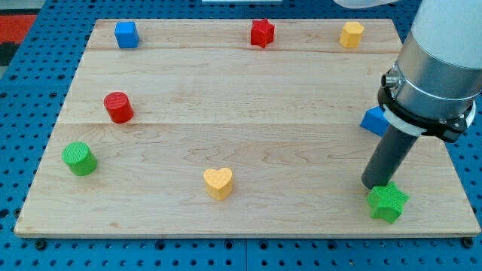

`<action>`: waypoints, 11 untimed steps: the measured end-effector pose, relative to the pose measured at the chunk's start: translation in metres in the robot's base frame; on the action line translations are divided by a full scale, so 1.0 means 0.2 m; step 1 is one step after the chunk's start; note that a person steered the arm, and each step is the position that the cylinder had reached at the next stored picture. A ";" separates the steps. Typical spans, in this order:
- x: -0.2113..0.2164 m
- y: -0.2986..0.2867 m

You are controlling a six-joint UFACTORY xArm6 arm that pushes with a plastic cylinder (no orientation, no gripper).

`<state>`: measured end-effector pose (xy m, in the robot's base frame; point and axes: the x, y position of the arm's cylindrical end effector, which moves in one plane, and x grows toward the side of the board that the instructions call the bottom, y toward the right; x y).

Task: Push the blue triangle slightly to the top

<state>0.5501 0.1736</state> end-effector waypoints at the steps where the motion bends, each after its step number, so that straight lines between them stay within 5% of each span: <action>1: 0.00 0.00; 4: -0.07 0.09; 6: -0.42 0.13; 8: -0.43 0.38; 11: -0.48 0.21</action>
